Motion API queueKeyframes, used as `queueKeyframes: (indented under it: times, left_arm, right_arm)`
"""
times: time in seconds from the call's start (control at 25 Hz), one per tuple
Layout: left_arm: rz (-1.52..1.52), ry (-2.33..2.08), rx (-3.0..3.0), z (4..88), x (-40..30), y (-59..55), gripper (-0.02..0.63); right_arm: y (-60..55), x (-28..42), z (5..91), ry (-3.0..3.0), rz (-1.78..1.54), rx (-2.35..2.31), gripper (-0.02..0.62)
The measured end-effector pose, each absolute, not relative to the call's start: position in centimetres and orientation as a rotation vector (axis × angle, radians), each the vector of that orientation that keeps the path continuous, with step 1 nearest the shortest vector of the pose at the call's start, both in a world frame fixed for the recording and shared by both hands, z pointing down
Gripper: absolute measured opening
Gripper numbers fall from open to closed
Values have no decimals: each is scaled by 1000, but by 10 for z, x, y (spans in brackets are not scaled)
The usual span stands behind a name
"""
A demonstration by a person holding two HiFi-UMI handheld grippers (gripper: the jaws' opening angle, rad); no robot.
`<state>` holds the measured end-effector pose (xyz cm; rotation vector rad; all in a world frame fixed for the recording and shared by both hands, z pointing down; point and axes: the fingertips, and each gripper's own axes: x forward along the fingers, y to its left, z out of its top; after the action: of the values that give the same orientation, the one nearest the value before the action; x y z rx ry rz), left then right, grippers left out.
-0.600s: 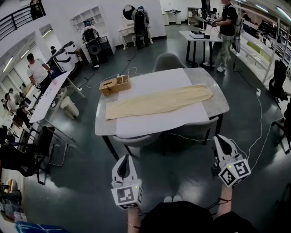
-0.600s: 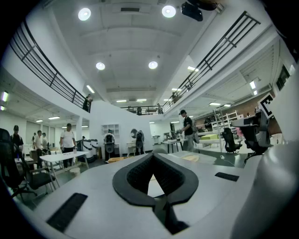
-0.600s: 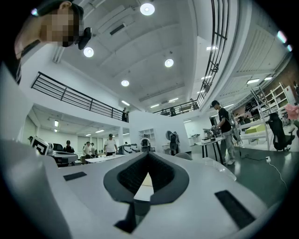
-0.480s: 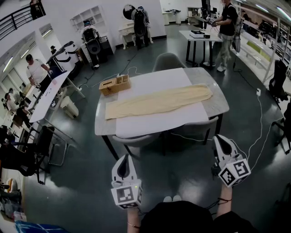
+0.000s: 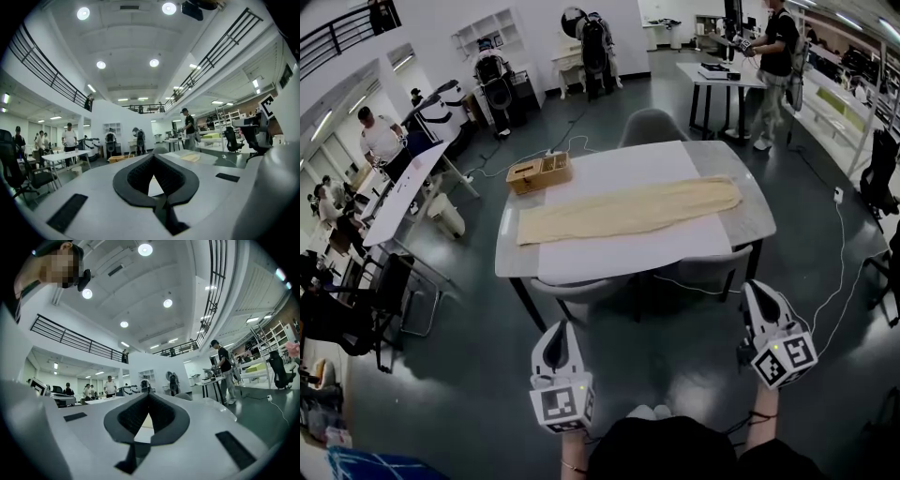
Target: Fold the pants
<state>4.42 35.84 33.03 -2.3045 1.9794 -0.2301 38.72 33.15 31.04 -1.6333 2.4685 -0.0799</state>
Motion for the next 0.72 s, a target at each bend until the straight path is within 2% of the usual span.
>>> queueKeyframes:
  times: [0.44, 0.72]
  left_arm:
    - [-258, 1989, -2326, 343, 41, 330, 8]
    - [-234, 1988, -2328, 341, 19, 271, 8]
  right_arm:
    - [297, 378, 319, 2479, -130, -1617, 14]
    - [244, 366, 318, 2467, -164, -1632, 15]
